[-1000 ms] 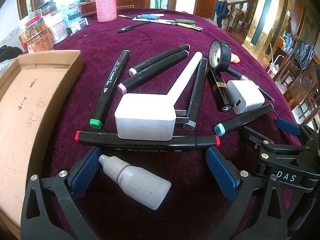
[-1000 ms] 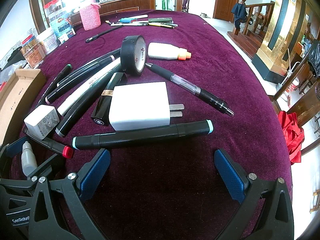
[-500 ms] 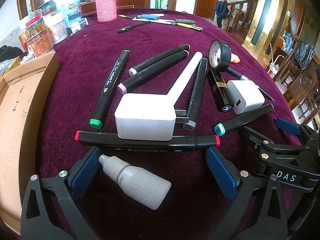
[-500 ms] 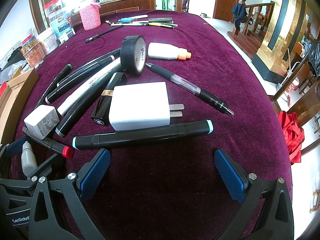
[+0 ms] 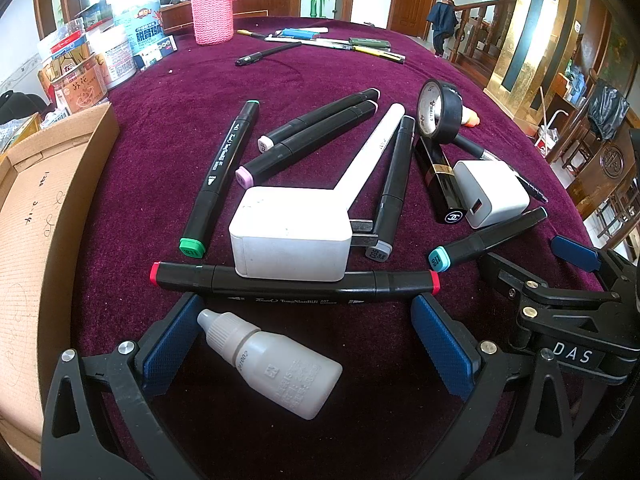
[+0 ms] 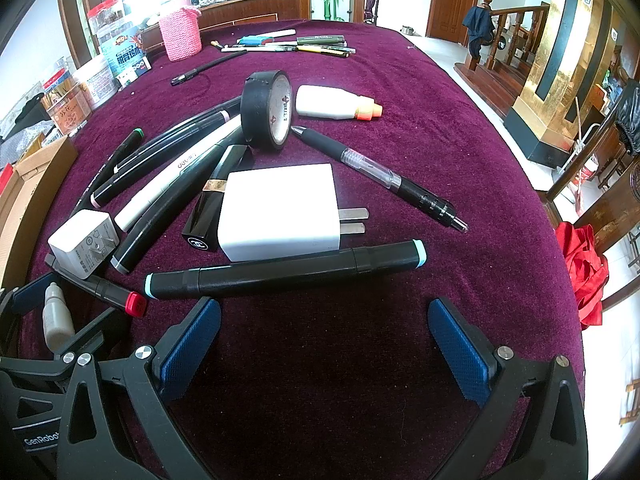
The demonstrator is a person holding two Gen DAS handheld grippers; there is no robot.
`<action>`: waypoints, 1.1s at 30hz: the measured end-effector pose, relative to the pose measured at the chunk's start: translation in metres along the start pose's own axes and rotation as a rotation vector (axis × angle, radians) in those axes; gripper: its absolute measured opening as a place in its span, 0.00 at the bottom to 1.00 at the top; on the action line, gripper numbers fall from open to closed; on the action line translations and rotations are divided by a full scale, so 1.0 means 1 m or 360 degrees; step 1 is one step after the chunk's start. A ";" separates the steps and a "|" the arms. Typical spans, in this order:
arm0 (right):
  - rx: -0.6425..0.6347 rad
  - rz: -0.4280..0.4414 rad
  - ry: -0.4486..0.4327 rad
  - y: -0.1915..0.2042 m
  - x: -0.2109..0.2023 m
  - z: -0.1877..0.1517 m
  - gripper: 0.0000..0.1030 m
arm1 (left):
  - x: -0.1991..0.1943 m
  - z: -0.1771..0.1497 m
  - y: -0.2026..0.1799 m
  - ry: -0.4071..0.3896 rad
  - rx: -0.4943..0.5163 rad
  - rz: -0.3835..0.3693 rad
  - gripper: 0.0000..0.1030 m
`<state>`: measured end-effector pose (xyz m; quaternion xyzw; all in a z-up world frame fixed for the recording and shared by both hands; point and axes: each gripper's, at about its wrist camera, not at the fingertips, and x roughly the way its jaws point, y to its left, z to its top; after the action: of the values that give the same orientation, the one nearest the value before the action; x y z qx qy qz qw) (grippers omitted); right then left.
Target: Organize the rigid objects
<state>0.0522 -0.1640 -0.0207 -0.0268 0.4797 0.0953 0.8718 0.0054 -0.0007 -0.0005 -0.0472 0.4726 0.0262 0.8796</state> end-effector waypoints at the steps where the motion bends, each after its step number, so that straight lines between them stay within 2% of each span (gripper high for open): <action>1: 0.0000 0.0000 0.0000 0.000 0.000 0.000 0.99 | 0.000 0.000 0.000 0.0000 0.0000 0.0000 1.00; 7: 0.0000 -0.0001 0.0000 0.000 -0.001 -0.001 0.99 | 0.001 0.000 -0.002 0.0006 0.0036 0.0006 1.00; 10: -0.0021 0.0011 0.0001 0.001 -0.001 -0.001 0.99 | -0.001 -0.001 -0.004 0.0075 0.0150 0.0017 1.00; 13: -0.0120 0.0079 0.0033 -0.001 -0.001 0.002 0.99 | -0.001 0.006 -0.002 0.0209 0.0232 -0.0049 1.00; 17: -0.0172 0.0153 0.0130 -0.004 -0.002 0.005 0.99 | -0.006 0.003 0.000 0.0271 0.0275 -0.0080 1.00; 20: -0.0228 0.0226 0.0158 -0.006 -0.010 -0.001 0.90 | -0.025 0.000 -0.005 0.0179 0.0365 -0.0134 1.00; 22: -0.0204 0.0289 0.0160 -0.012 -0.019 -0.004 0.89 | -0.041 0.004 -0.007 0.0129 0.0405 -0.0194 1.00; 23: -0.0182 0.0320 0.0156 -0.016 -0.023 -0.005 0.89 | -0.046 0.007 -0.005 0.0111 0.0406 -0.0221 1.00; 26: -0.0148 0.0419 0.0127 -0.025 -0.037 -0.005 0.78 | -0.057 0.015 0.008 0.0110 0.0368 -0.0249 1.00; 28: -0.0161 0.0448 0.0115 -0.027 -0.042 -0.003 0.74 | -0.061 0.016 0.028 0.0137 0.0256 -0.0278 1.00; 30: -0.0141 0.0496 0.0132 -0.030 -0.044 -0.001 0.64 | -0.066 0.016 0.039 0.0149 0.0173 -0.0304 1.00; 33: -0.0101 0.0521 0.0126 -0.030 -0.046 -0.002 0.64 | -0.067 0.013 0.050 0.0188 0.0116 -0.0341 1.00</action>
<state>0.0325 -0.2002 0.0155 0.0203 0.5083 0.2500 0.8238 -0.0259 0.0503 0.0597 -0.0670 0.5166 -0.0879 0.8491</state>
